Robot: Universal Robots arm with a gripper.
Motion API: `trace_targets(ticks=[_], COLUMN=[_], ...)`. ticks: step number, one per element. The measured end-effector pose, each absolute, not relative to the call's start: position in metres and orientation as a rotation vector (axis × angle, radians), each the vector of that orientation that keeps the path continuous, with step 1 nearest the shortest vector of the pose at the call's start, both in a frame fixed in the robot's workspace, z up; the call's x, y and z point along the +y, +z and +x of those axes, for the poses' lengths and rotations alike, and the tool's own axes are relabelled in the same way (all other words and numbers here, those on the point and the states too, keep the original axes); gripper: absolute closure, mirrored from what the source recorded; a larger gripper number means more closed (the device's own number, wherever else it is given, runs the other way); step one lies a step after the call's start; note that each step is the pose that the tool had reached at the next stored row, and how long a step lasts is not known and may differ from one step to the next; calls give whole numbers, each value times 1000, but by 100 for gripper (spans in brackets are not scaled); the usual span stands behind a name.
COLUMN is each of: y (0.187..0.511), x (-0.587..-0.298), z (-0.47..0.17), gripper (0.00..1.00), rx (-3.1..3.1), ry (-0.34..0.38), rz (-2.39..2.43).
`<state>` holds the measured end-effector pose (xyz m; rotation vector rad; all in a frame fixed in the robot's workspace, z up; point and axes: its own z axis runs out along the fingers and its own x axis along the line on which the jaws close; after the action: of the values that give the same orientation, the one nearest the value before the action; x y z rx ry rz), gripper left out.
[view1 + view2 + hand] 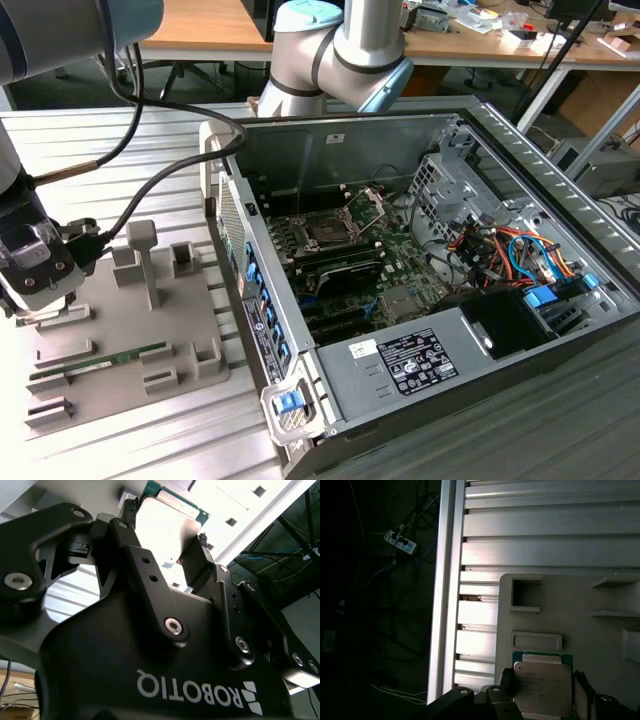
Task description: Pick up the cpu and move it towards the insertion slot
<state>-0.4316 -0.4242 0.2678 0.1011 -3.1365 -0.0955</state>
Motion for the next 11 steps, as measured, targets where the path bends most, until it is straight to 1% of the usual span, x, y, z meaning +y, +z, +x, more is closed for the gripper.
trace_targets(ticks=[11], y=[273], x=[-424], z=[-432], gripper=[45], rx=[-3137], ry=[-96], rz=[101])
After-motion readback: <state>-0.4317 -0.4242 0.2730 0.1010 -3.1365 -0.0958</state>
